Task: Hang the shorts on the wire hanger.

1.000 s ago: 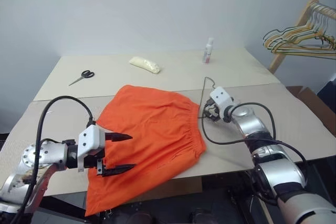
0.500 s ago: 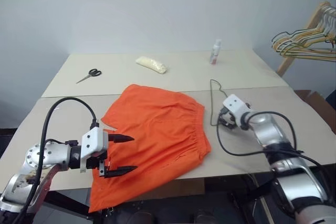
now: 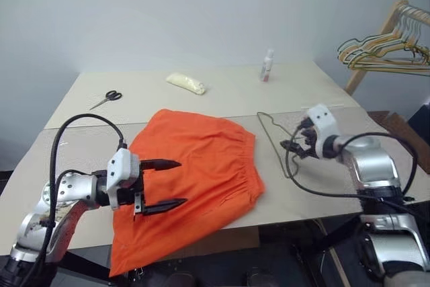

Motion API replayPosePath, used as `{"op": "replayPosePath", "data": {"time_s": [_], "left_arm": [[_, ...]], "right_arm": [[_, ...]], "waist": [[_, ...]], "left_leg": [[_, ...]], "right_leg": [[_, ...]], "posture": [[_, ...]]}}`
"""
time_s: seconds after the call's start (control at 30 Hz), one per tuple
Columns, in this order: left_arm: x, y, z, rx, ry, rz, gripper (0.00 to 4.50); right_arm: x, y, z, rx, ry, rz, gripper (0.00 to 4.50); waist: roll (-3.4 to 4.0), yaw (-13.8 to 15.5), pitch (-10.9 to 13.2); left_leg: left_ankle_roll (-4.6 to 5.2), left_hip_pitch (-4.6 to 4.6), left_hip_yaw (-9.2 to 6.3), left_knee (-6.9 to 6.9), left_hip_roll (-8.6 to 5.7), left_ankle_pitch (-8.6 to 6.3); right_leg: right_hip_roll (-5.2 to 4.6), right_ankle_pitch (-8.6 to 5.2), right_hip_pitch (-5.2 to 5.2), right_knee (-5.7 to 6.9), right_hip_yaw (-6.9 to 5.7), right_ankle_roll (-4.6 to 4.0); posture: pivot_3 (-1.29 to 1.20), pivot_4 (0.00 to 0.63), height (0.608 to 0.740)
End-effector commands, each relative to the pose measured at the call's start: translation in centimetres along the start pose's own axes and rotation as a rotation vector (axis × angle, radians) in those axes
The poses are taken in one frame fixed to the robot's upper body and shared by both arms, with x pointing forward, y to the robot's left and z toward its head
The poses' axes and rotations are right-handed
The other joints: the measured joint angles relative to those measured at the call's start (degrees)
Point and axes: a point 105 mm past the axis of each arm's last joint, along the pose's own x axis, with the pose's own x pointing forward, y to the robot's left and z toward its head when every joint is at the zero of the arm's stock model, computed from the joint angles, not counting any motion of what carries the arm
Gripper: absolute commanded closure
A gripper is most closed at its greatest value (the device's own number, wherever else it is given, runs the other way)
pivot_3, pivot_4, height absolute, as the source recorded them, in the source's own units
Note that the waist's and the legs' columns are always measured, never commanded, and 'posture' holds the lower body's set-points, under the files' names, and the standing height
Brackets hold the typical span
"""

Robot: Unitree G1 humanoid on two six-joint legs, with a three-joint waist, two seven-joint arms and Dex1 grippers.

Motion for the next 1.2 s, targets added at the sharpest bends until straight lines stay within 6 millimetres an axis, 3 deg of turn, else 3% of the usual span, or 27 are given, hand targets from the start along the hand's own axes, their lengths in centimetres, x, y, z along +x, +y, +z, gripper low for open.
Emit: {"op": "replayPosePath", "data": {"time_s": [0.03, 0.27, 0.57, 0.7, 1.03, 1.2], "left_arm": [[0.7, -0.3, 1.2, 0.028, -0.041, -0.024, 0.05], [1.7, -0.5, 1.4, 0.029, -0.062, -0.037, 0.05], [1.6, -0.6, 1.0, 0.03, -0.048, -0.038, 0.05], [1.5, -0.5, 0.9, 0.04, -0.039, -0.036, 0.0], [1.8, -0.4, 0.8, 0.046, -0.045, -0.017, 0.0], [2.3, 0.4, 0.9, 0.034, -0.058, 0.045, 0.0]], "right_arm": [[1.1, -0.6, 0.4, 0.025, -0.025, -0.054, 0.0], [3.1, 0.9, -1.6, 0.062, 0.055, 0.007, 0.0], [3.7, 1.5, -4.5, 0.064, 0.183, 0.027, 0.0], [3.8, 1.3, -5.5, 0.055, 0.247, 0.015, 0.88], [3.7, 0.4, -6.5, 0.052, 0.303, -0.04, 4.35], [3.6, -0.1, -6.1, 0.079, 0.271, -0.077, 4.47]], "waist": [[0.01, 0.36, 0.01], [0.01, 0.34, 0.01], [0.01, 0.27, 0.0], [0.0, 0.21, -0.02], [-0.14, 0.25, -0.14], [-0.18, 0.38, -0.17]], "left_leg": [[-0.02, -0.02, 0.0, 0.0, -0.07, 0.01], [-0.02, -0.03, 0.0, 0.0, -0.24, 0.01], [-0.04, 0.02, -0.02, 0.0, -0.22, 0.02], [-0.04, 0.06, -0.01, 0.0, -0.23, 0.02], [-0.04, 0.09, -0.02, 0.0, -0.21, 0.02], [-0.04, 0.11, -0.02, 0.0, -0.19, 0.02]], "right_leg": [[-0.07, 0.0, -0.01, 0.0, 0.0, 0.0], [-0.16, 0.03, -0.05, 0.01, 0.05, 0.05], [-0.1, 0.03, -0.01, 0.03, 0.05, 0.05], [-0.08, 0.03, 0.02, 0.03, 0.06, 0.04], [-0.09, 0.03, 0.06, 0.01, 0.05, 0.04], [-0.11, 0.03, 0.09, 0.03, 0.06, 0.04]], "posture": [[0.15, 0.0, 0.74], [0.17, 0.0, 0.74], [0.17, 0.0, 0.74], [0.17, 0.0, 0.74], [0.17, 0.0, 0.74], [0.16, 0.0, 0.74]]}}
